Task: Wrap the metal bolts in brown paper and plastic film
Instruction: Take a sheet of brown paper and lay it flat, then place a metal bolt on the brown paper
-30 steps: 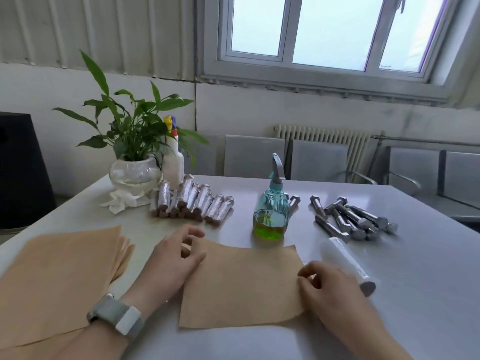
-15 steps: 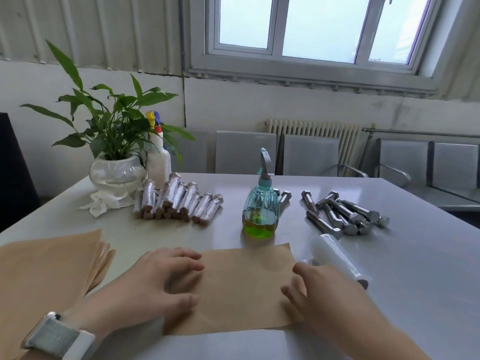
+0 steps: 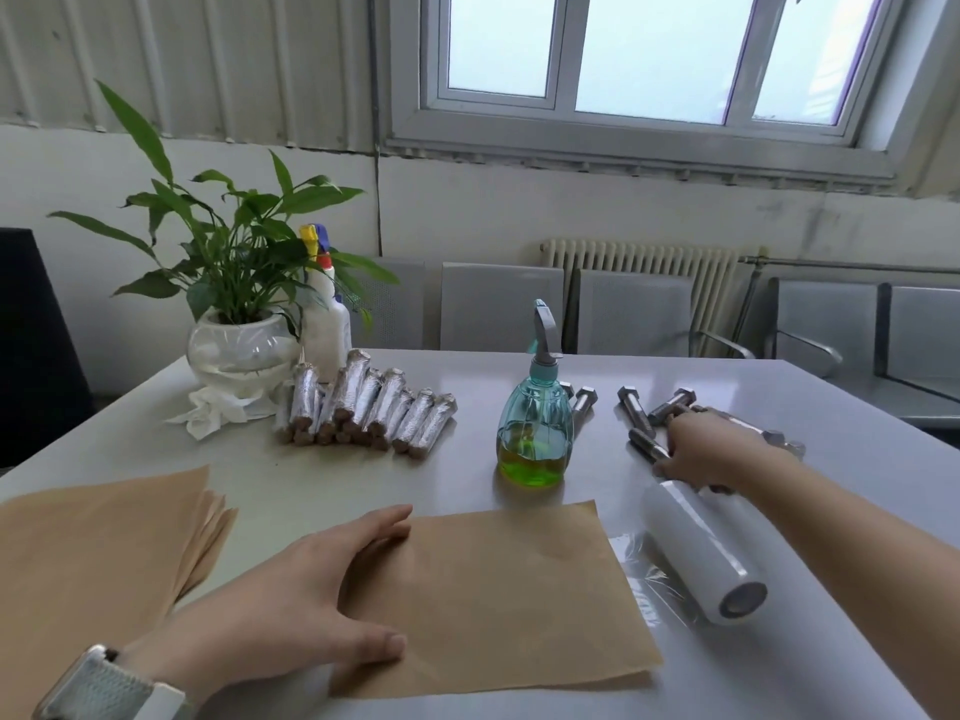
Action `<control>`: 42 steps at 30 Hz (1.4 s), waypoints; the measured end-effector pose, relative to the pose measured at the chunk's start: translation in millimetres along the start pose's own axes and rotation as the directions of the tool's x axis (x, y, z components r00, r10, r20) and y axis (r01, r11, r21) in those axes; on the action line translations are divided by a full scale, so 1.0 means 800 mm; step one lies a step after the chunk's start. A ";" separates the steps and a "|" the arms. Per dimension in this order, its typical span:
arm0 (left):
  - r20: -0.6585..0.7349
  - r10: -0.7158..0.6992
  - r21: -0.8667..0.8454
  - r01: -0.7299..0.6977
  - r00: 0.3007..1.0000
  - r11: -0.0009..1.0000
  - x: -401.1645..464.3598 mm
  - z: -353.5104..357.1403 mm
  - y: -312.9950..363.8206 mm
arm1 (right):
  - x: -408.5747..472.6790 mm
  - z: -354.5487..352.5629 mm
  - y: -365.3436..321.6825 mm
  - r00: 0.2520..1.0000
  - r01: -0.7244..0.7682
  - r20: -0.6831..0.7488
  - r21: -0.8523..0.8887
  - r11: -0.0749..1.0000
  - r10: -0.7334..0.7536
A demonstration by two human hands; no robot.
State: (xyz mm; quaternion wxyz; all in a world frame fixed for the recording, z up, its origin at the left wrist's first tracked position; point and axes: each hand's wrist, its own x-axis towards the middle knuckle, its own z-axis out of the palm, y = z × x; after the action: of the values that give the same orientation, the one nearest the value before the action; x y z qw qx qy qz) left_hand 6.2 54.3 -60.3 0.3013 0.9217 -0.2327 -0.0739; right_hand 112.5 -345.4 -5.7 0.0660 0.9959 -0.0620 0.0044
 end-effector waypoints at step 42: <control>-0.017 -0.014 0.023 0.015 1.000 1.000 -0.001 -0.001 0.002 | -0.150 0.028 -0.197 0.622 0.783 -0.351 0.299 0.545 -0.701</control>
State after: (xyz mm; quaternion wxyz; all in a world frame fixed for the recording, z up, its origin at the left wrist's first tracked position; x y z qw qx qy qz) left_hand 4.8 54.2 -58.3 0.2921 0.9274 -0.2242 -0.0658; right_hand 12.9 -178.4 -50.8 -0.1511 0.9104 0.3759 0.0838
